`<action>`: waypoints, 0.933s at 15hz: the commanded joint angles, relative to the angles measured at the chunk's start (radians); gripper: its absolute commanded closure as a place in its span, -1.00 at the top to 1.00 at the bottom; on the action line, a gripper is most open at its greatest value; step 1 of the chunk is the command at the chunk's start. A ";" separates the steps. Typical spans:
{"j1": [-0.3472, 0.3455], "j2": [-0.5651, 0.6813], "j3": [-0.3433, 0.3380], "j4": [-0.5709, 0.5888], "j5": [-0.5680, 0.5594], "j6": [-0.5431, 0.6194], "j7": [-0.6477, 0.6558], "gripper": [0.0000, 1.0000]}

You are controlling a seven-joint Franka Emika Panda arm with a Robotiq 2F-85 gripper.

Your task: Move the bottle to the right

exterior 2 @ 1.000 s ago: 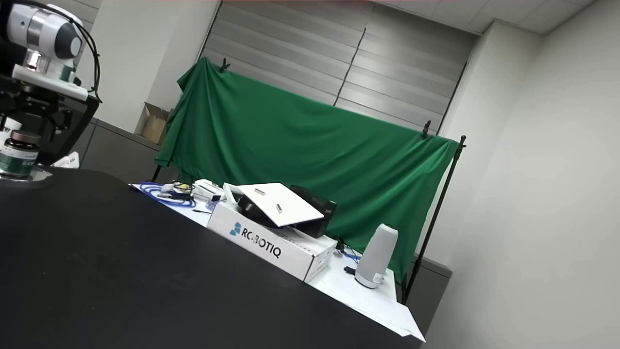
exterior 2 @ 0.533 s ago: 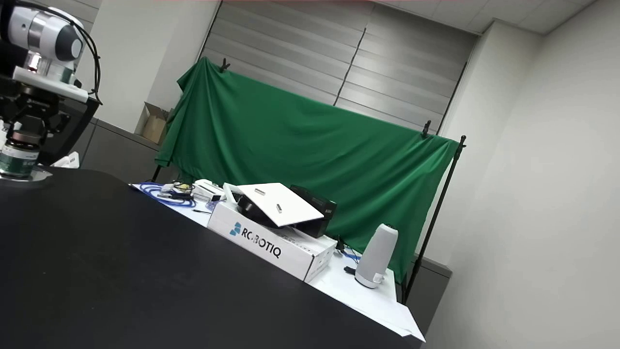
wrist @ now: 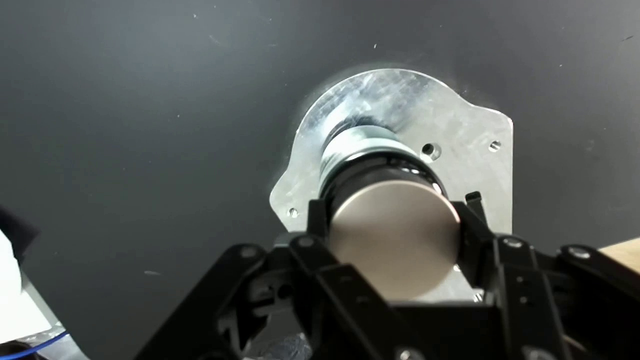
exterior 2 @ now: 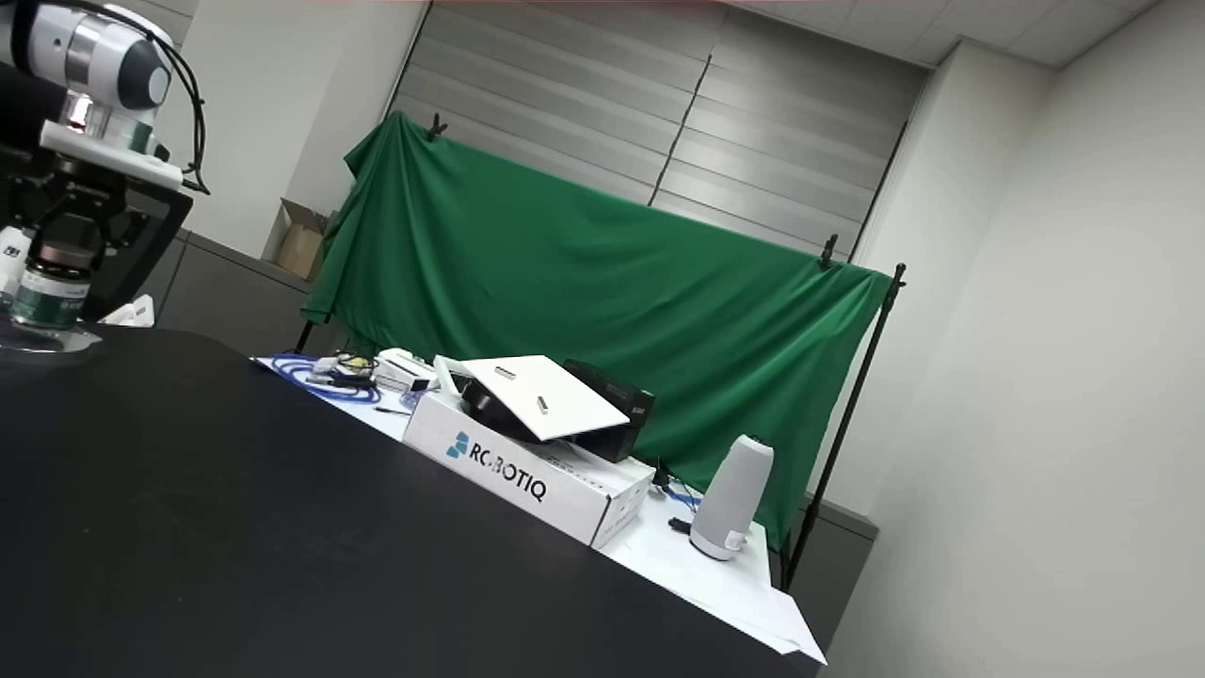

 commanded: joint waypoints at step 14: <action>-0.169 0.041 -0.053 0.162 0.015 -0.113 -0.129 -0.28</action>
